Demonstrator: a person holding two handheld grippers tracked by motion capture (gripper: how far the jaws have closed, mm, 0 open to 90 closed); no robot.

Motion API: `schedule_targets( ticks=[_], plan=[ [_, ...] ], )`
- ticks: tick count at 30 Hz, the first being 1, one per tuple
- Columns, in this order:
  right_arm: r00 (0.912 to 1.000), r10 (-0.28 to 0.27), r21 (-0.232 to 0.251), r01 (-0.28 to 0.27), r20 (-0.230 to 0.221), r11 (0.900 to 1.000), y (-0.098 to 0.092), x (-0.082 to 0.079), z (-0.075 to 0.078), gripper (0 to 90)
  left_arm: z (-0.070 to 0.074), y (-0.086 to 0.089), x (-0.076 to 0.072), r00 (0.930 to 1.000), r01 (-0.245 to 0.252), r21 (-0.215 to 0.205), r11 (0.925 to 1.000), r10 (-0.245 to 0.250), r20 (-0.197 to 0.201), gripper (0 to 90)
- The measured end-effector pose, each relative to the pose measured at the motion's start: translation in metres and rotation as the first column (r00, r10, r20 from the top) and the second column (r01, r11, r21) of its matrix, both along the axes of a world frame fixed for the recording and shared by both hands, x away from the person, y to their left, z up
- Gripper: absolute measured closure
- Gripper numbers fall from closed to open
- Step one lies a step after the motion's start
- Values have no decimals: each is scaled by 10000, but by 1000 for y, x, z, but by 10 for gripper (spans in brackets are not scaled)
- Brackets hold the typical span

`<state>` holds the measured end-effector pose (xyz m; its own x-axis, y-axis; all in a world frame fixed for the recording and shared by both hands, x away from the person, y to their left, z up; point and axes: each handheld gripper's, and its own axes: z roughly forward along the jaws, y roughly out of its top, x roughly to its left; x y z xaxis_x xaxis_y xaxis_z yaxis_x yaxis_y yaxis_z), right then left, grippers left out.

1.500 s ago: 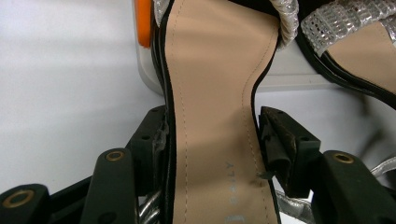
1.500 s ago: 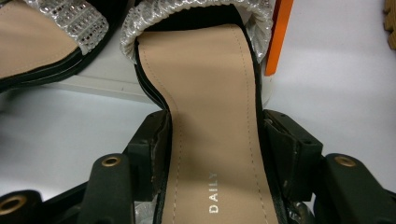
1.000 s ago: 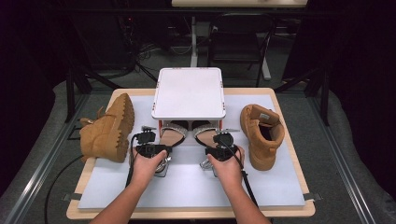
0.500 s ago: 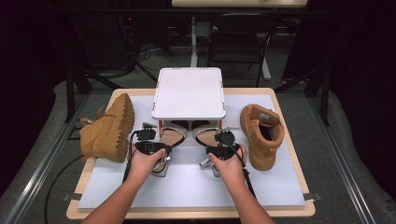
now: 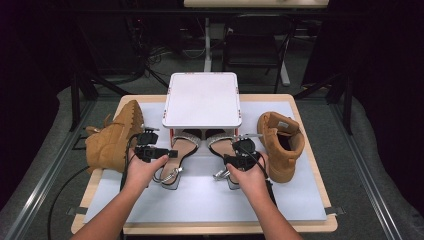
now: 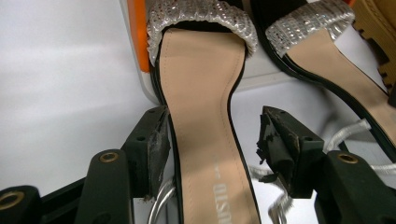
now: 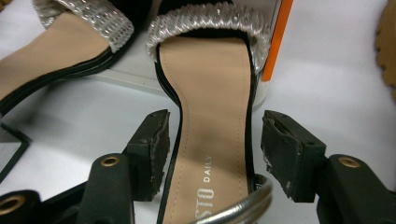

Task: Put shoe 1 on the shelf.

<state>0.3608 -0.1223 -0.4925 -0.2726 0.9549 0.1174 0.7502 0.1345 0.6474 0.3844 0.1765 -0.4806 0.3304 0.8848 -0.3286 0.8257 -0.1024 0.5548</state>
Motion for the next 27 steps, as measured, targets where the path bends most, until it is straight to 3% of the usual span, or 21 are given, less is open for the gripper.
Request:
schedule_targets(
  ticks=[1,5,10,18,27],
  plan=[
    [9995,188,-85,-186,239,9998,-1,-4,6,447,4,4,-4,9998,191,46,9998,-191,46,431],
    [9979,508,-113,-504,408,9987,-4,-13,18,461,10,15,-14,9961,875,-18,9962,-875,-63,458],
    [9947,805,0,-806,647,9967,-13,-26,27,465,13,35,-31,9927,1181,96,9930,-1183,225,467],
    [9928,999,18,-1003,655,9950,-27,-44,27,462,6,63,-50,9924,1185,41,9929,-1186,336,467],
    [9872,1419,-334,-1398,724,9896,-30,-59,15,450,-8,66,-72,9861,1590,-20,9873,-1587,498,458]
  ],
)
